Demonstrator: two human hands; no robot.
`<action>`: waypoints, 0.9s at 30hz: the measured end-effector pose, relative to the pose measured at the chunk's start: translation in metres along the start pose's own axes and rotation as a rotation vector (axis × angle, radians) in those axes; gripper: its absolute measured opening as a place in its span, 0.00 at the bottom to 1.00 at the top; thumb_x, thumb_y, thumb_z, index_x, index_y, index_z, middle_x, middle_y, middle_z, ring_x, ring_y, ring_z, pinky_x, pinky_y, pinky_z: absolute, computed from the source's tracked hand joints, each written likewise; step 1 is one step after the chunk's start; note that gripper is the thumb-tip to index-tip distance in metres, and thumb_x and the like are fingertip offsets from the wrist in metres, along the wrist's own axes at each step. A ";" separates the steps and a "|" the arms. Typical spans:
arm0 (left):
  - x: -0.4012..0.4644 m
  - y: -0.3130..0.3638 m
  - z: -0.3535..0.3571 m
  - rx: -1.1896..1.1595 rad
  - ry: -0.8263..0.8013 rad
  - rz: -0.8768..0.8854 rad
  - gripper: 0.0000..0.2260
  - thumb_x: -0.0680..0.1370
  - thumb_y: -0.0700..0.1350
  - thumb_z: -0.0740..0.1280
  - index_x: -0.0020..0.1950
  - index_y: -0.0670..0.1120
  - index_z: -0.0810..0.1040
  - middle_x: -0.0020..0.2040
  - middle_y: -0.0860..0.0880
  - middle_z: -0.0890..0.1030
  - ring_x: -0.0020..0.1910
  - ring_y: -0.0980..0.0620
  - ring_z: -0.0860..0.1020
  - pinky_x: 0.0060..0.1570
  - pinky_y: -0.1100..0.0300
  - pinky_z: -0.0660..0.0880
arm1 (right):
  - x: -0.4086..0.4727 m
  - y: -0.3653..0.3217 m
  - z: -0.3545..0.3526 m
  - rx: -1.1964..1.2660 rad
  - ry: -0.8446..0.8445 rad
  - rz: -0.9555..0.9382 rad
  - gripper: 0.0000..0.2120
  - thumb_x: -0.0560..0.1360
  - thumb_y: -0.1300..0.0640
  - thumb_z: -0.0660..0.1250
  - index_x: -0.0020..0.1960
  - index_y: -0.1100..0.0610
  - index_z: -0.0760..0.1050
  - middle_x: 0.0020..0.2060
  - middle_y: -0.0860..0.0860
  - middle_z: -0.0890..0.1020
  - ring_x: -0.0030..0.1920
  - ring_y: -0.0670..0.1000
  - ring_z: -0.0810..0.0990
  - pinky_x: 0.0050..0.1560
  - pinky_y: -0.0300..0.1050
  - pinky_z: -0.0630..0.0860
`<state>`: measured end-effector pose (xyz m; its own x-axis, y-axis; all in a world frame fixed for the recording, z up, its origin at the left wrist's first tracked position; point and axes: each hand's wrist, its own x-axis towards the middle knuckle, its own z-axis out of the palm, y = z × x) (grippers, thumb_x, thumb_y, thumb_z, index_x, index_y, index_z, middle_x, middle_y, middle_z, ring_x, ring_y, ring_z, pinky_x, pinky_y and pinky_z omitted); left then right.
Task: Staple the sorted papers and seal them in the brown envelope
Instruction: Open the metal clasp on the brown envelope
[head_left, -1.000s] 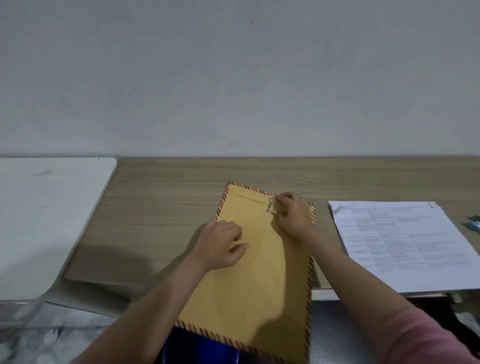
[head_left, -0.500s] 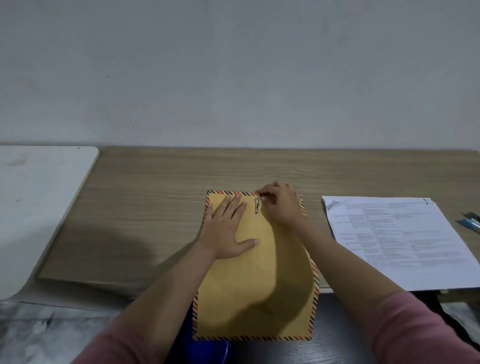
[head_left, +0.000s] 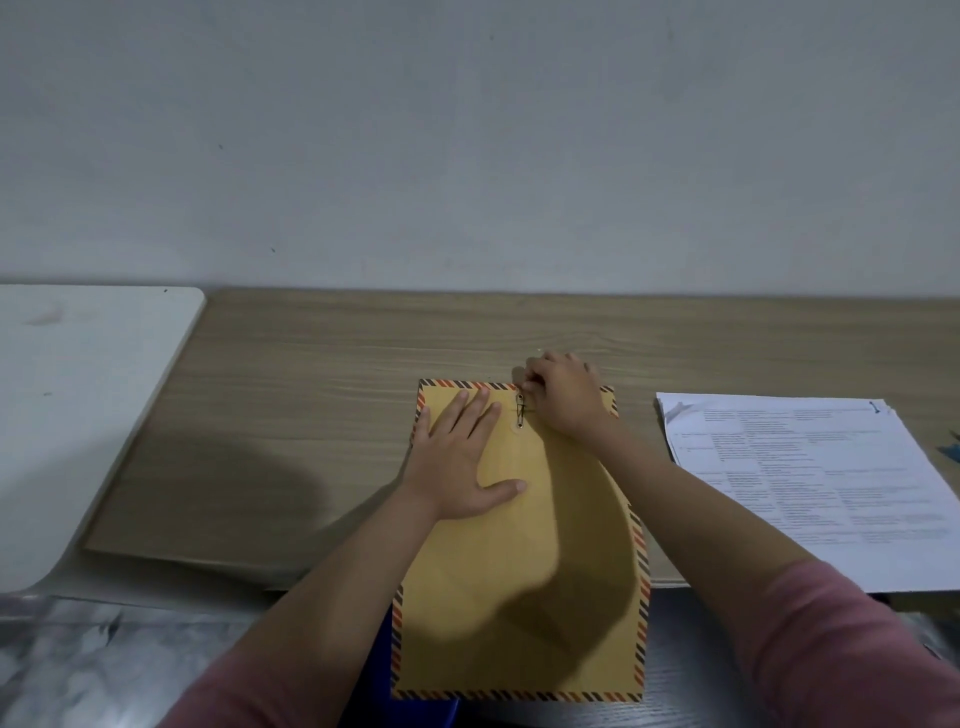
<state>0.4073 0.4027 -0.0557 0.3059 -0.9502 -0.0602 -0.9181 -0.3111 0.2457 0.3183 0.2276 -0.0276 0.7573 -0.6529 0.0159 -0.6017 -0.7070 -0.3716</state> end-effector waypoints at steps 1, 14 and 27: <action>0.000 0.000 0.000 -0.004 0.004 -0.002 0.46 0.67 0.76 0.51 0.78 0.53 0.45 0.79 0.54 0.42 0.77 0.53 0.40 0.72 0.37 0.43 | 0.002 -0.001 -0.001 -0.014 -0.009 -0.011 0.05 0.76 0.57 0.61 0.47 0.54 0.76 0.49 0.51 0.77 0.55 0.57 0.71 0.50 0.49 0.60; 0.001 0.000 0.000 -0.007 -0.002 -0.009 0.46 0.67 0.76 0.51 0.78 0.53 0.45 0.79 0.54 0.41 0.77 0.53 0.40 0.72 0.38 0.42 | -0.034 -0.006 0.018 0.339 0.221 0.218 0.13 0.63 0.46 0.76 0.39 0.53 0.80 0.44 0.48 0.78 0.50 0.48 0.70 0.55 0.47 0.62; 0.001 0.001 0.000 -0.002 0.019 -0.001 0.46 0.67 0.76 0.51 0.77 0.52 0.47 0.79 0.53 0.43 0.77 0.52 0.42 0.72 0.37 0.44 | -0.042 0.000 0.016 0.390 0.170 0.131 0.03 0.71 0.61 0.68 0.43 0.56 0.79 0.45 0.51 0.78 0.53 0.56 0.74 0.59 0.57 0.67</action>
<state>0.4068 0.4014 -0.0559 0.3120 -0.9492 -0.0420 -0.9172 -0.3124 0.2473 0.2905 0.2586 -0.0430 0.6090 -0.7885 0.0860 -0.5240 -0.4814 -0.7026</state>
